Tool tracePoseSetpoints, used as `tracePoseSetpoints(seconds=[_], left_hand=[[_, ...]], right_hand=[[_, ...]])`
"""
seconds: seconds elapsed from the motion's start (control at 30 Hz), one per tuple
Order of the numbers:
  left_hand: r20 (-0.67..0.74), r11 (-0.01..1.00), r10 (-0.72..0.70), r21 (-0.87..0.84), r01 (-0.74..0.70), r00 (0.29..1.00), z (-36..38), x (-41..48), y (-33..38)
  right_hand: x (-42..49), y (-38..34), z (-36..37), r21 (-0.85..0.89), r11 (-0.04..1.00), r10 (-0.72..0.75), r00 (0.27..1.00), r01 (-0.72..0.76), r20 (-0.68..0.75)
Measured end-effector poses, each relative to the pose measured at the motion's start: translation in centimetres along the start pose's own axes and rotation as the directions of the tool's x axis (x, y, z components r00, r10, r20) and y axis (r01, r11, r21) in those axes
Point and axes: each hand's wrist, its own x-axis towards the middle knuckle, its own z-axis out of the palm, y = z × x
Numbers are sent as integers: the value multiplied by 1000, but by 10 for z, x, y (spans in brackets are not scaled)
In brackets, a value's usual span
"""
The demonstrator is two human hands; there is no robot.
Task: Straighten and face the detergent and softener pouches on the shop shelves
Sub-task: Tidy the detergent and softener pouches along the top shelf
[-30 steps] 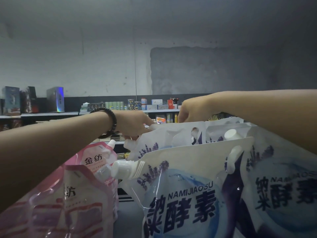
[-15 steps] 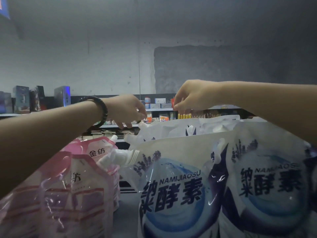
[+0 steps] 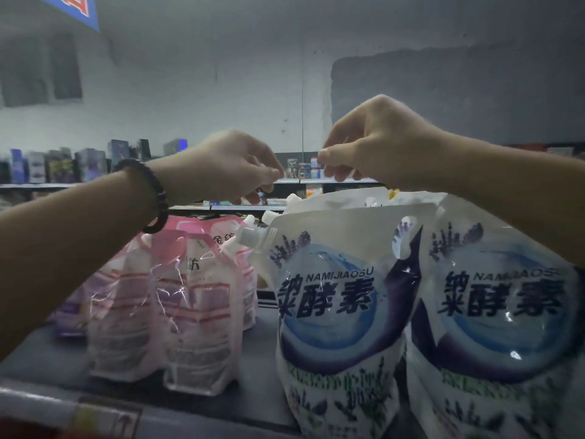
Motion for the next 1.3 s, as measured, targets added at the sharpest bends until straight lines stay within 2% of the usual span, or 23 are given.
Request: tracePoseSetpoints(seconds=[0.17, 0.33, 0.53, 0.63, 0.8, 1.03, 1.17, 1.3], left_hand=[[-53, 999, -15, -32, 14, 998, -16, -40, -11], [-107, 997, 20, -73, -28, 994, -18, -76, -35], [-204, 989, 63, -118, -88, 977, -22, -115, -85], [-208, 984, 66, -151, -99, 976, -16, -134, -115], [-270, 973, 147, -133, -189, 951, 2, -164, -160], [-255, 960, 92, -234, -154, 963, 23, -186, -201], [-238, 937, 62, -320, -138, 969, 38, -195, -215], [-256, 931, 19, -349, -111, 966, 56, -201, -224]], right_hand=[[-20, -18, 4, 42, 998, -39, 997, 42, -70], [-42, -46, 14, -102, 988, -138, 967, 118, -213], [-81, -91, 43, -85, 982, -186, 927, 167, -327], [-98, -110, 69, -64, 985, -174, 917, 162, -359], [-121, -136, 128, -3, 995, -94, 953, 97, -289], [-136, -148, 194, 74, 993, 110, 942, -91, -317], [-147, -140, 226, 122, 965, 259, 921, -233, -291], [-153, -126, 253, 222, 924, 366, 885, -310, -287]])
